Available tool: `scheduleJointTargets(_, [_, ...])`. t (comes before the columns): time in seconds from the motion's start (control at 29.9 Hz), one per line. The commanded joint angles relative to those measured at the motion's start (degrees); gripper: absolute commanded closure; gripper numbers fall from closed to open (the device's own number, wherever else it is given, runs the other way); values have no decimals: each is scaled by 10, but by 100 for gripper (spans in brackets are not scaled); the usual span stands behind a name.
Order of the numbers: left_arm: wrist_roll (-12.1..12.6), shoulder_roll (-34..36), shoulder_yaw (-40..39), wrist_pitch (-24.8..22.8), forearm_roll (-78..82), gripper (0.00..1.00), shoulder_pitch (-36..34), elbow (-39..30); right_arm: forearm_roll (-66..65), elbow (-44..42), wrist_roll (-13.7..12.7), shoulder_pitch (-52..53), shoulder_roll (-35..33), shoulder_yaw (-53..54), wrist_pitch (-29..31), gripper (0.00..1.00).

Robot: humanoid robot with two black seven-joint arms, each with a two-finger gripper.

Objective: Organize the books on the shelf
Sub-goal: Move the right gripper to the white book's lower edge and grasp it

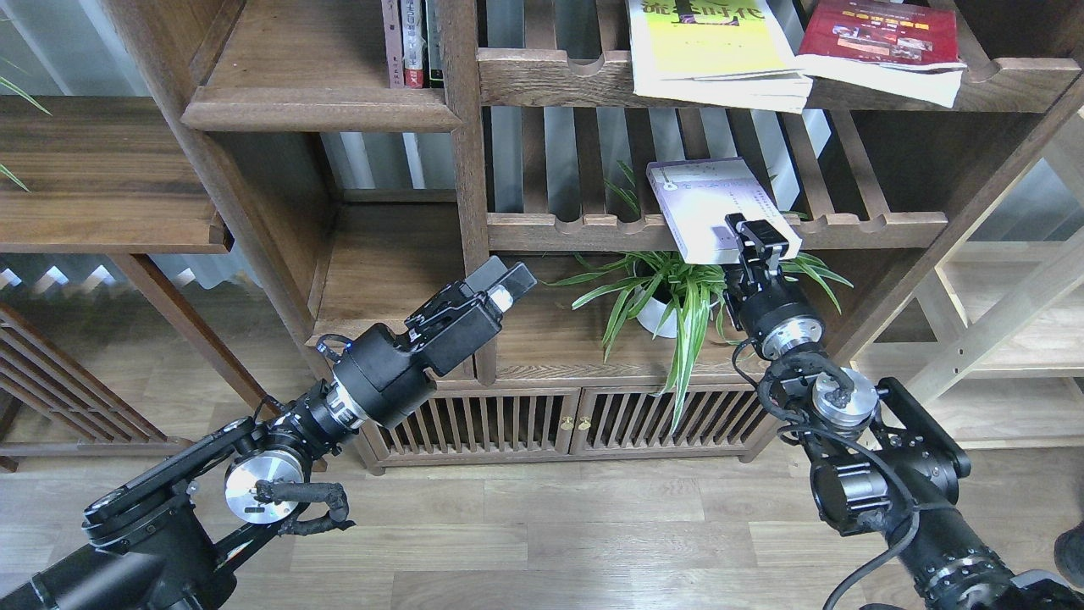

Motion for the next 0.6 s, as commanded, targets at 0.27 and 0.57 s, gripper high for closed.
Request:
scheduleJointTargets(0.27, [0, 2, 0, 0, 0, 0, 0, 0, -1, -40, 0, 21, 1, 0, 0, 40])
scheduleJointTargets(0.57, [0, 3, -1, 0, 0, 0, 0, 0, -1, -68, 0, 42, 9, 0, 0, 43])
